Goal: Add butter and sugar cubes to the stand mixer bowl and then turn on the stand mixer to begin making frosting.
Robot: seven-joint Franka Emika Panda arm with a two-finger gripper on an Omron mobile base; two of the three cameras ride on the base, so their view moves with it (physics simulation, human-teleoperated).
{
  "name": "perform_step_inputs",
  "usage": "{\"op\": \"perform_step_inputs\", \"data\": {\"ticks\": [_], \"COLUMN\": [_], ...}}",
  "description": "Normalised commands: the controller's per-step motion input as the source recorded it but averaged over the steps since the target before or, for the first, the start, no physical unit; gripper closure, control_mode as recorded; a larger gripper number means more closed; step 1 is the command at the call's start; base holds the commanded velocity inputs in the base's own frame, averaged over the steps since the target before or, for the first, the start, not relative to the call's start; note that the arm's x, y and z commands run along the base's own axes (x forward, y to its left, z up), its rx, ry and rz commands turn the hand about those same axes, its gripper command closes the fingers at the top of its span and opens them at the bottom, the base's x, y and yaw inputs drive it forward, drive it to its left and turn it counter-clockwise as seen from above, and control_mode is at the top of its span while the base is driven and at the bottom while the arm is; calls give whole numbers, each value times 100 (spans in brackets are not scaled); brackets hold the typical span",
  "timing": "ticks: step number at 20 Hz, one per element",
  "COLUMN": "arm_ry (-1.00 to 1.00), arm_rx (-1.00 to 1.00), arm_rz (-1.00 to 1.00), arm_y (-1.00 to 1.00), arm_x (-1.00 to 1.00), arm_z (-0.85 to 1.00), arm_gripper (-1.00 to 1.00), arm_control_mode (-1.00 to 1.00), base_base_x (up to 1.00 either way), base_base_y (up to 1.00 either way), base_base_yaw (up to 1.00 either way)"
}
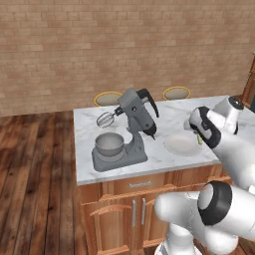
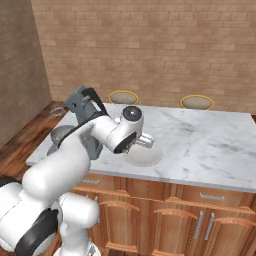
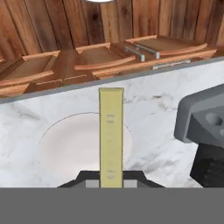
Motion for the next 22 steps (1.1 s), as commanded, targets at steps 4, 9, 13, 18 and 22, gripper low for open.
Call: {"op": "perform_step_inputs", "data": {"ticks": [4, 9, 13, 18, 22], "arm_ry": [-12, -11, -8, -9, -7], "arm_rx": [-25, -28, -28, -28, -29], "arm_rz": [4, 2, 2, 0, 0], "arm_y": [100, 100, 100, 100, 99], "arm_x": [-71, -50, -31, -7, 0], "arm_z": [42, 49, 47, 30, 9], "arm_gripper": [100, 100, 100, 100, 100], "arm_control_mode": [-100, -100, -100, -100, -100], "base_base_x": [0, 0, 0, 0, 0], "base_base_y": [0, 0, 0, 0, 0], "base_base_yaw": [0, 0, 0, 0, 0]}}
